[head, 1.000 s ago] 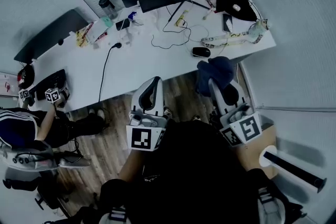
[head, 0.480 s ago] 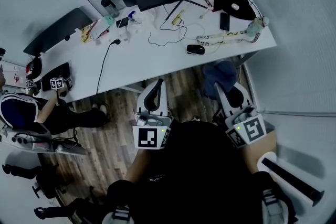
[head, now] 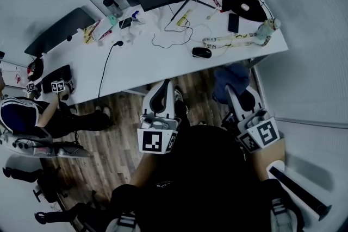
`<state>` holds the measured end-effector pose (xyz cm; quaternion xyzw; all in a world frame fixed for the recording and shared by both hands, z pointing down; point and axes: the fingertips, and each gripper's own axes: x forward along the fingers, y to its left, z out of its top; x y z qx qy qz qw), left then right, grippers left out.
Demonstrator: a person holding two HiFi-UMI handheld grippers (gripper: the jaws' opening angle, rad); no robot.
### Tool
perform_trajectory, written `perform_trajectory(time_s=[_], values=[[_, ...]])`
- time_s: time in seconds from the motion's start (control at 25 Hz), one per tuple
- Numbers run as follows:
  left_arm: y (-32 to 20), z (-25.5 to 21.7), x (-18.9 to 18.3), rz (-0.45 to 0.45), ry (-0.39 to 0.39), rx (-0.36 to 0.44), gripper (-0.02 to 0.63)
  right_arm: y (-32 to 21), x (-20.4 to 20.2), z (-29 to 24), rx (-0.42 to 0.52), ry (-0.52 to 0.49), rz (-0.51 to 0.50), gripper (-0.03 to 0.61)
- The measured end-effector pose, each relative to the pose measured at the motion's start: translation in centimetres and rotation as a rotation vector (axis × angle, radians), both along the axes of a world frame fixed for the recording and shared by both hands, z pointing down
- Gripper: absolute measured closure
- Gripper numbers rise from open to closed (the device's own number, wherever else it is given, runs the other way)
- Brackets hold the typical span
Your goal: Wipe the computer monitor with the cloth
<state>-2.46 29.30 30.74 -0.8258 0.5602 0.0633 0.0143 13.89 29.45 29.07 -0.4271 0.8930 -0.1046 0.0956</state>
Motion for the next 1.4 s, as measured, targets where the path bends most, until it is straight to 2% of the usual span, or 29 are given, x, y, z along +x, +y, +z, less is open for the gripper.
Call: perform_trajectory(time_s=[0.2,0.52,0.68,0.84,1.04,1.4], values=[[-4.0,0.3,-1.6,0.034,0.066,0.007,0.607,-3.9,-1.1,0.7,0.012,0.058,0.025,0.523],[-15.1,0.0,-4.3,0.045,0.042,0.026,0.607,-12.9,-4.2,0.1,0.018,0.080,0.040,0.522],[-18.8,-0.5,-5.6,0.065,0.028,0.059,0.607,-17.2,-6.9,-1.5,0.058,0.050,0.027,0.522],[-22.4,0.0,-8.7,0.044,0.035,0.054,0.607,-21.3,-9.2,-0.7,0.059,0.108,0.020,0.522],[-26.0,0.0,-12.8,0.020,0.051,0.043,0.607,-25.7,-13.6,-1.6,0.069,0.131,-0.008,0.522],[-30.1,-1.1,-16.2,0.011,0.044,0.058,0.607,-31.9,-21.0,-3.6,0.134,0.228,-0.089,0.522]])
